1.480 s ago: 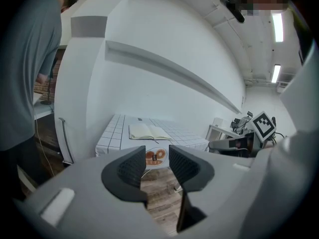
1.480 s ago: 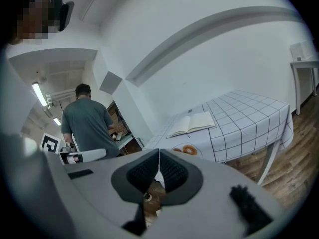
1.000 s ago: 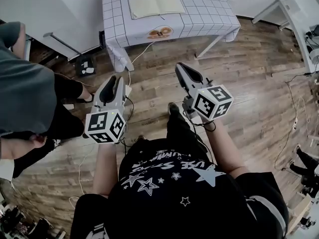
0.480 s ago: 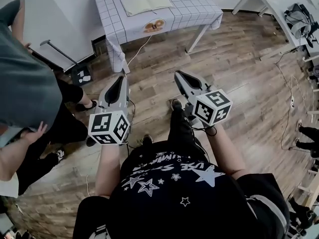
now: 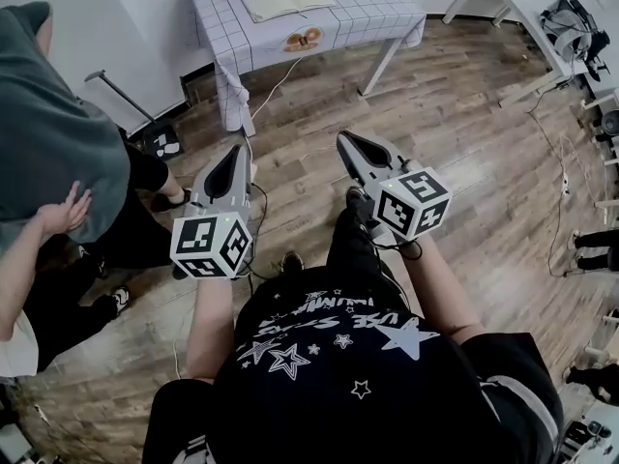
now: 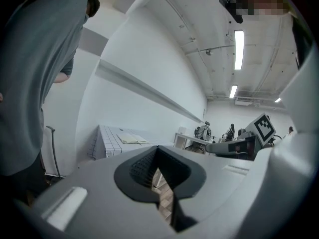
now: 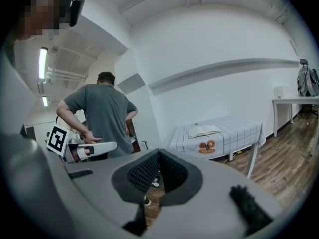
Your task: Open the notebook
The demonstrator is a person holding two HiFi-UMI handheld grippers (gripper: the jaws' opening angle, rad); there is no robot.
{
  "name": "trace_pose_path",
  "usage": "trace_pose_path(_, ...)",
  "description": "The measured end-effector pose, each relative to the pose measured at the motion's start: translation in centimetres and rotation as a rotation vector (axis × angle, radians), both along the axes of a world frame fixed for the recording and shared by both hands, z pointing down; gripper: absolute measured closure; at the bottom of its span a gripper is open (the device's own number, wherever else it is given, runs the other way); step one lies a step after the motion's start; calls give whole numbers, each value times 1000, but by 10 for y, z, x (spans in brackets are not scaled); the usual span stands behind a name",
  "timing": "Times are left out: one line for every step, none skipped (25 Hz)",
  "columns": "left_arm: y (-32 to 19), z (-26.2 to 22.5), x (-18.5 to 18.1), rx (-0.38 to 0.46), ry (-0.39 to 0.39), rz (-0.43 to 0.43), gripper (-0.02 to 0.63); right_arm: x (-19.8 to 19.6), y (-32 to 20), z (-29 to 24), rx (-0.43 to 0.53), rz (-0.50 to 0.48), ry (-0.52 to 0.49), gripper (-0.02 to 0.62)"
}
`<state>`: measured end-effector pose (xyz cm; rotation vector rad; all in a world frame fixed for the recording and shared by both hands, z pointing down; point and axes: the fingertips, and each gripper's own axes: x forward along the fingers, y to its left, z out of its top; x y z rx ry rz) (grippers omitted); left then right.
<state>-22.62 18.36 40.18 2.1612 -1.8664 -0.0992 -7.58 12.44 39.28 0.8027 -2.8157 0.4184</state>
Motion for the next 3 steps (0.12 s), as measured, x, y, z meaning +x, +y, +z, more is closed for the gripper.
trace_pose_path(3, 5, -2, 4, 3, 1, 597, -1, 4, 4, 4, 1, 1, 578)
trace_pose_path(7, 9, -4, 8, 7, 1, 597, -3, 8, 8, 7, 1, 1, 578)
trace_pose_path(10, 13, -6, 13, 10, 2, 597, -4, 11, 12, 10, 1, 2, 578)
